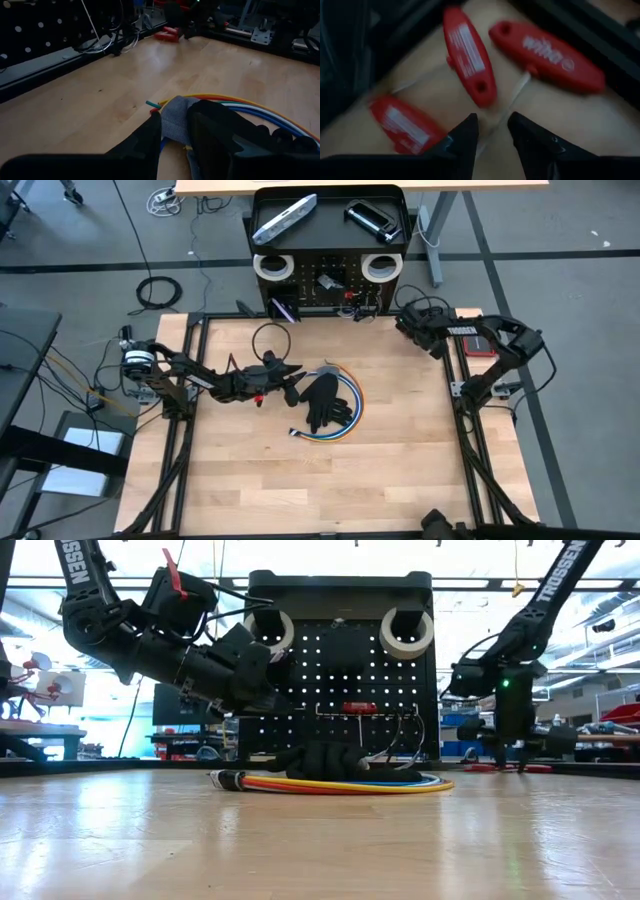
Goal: Hang tools onto peg board
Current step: Adjust the red allen wrench, then hang the red allen wrench on the peg board
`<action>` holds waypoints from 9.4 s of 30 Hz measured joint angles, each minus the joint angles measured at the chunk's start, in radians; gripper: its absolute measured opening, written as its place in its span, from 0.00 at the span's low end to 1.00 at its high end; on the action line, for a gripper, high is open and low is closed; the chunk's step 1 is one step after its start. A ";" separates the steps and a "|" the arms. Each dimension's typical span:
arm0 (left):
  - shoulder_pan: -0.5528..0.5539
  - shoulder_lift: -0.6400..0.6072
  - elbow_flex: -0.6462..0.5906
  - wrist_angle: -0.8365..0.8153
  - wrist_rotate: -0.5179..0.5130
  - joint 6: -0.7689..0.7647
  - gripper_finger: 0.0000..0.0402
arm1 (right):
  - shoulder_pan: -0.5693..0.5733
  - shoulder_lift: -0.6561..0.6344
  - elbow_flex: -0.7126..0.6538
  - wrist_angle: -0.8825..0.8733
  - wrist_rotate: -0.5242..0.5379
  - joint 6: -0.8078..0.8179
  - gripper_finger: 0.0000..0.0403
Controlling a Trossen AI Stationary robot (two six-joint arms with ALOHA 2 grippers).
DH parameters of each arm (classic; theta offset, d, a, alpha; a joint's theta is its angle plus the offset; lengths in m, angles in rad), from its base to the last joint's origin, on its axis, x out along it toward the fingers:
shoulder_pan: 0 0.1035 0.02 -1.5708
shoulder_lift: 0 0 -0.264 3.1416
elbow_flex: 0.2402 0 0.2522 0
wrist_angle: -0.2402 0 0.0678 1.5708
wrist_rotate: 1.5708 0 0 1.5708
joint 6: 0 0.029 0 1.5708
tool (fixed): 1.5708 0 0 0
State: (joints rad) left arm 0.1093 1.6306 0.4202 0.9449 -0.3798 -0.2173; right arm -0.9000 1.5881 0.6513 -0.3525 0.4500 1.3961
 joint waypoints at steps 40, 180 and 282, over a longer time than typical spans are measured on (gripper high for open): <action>0.000 0.000 0.001 0.059 -0.010 0.004 0.30 | 0.457 0.403 0.567 0.339 0.178 -0.844 0.24; 0.000 0.000 0.000 0.059 -0.001 0.027 0.30 | 0.562 0.257 0.594 -0.046 0.130 -0.711 0.39; 0.000 0.000 0.001 0.062 -0.009 0.004 0.30 | -0.019 0.034 0.161 -0.242 -0.055 -0.055 0.24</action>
State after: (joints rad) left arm 0.1095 1.6306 0.4210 1.0065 -0.3885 -0.2134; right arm -0.9192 1.6225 0.8120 -0.5950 0.3950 1.3412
